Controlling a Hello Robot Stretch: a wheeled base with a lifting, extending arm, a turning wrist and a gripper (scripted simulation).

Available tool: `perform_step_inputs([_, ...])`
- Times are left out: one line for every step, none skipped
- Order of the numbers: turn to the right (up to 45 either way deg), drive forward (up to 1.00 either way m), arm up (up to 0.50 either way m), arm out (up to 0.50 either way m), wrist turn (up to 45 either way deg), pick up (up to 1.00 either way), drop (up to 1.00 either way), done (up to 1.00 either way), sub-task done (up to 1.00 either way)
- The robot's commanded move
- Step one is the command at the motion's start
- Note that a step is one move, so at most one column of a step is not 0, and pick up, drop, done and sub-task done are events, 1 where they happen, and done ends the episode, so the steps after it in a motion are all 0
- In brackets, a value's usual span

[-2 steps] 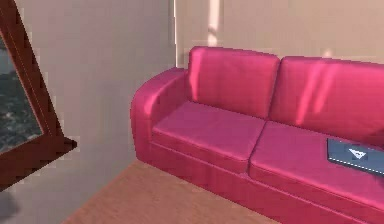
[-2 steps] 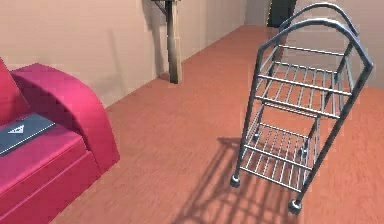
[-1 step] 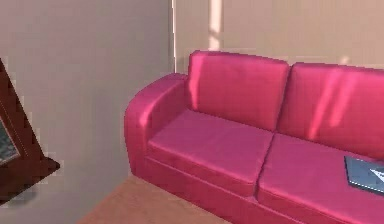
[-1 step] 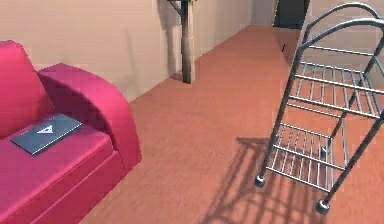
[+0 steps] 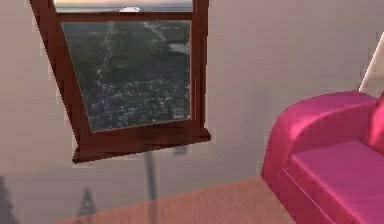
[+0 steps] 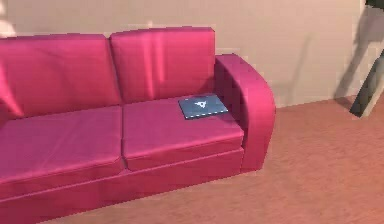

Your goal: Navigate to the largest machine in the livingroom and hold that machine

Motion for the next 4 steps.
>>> perform_step_inputs([-15.0,0.0,0.0,0.0,0.0,0.0,0.0,0.0,0.0])
perform_step_inputs([0.0,0.65,0.0,0.0,0.0,0.0,0.0,0.0,0.0])
perform_step_inputs([-45.0,0.0,0.0,0.0,0.0,0.0,0.0,0.0,0.0])
perform_step_inputs([-45.0,0.0,0.0,0.0,0.0,0.0,0.0,0.0,0.0])
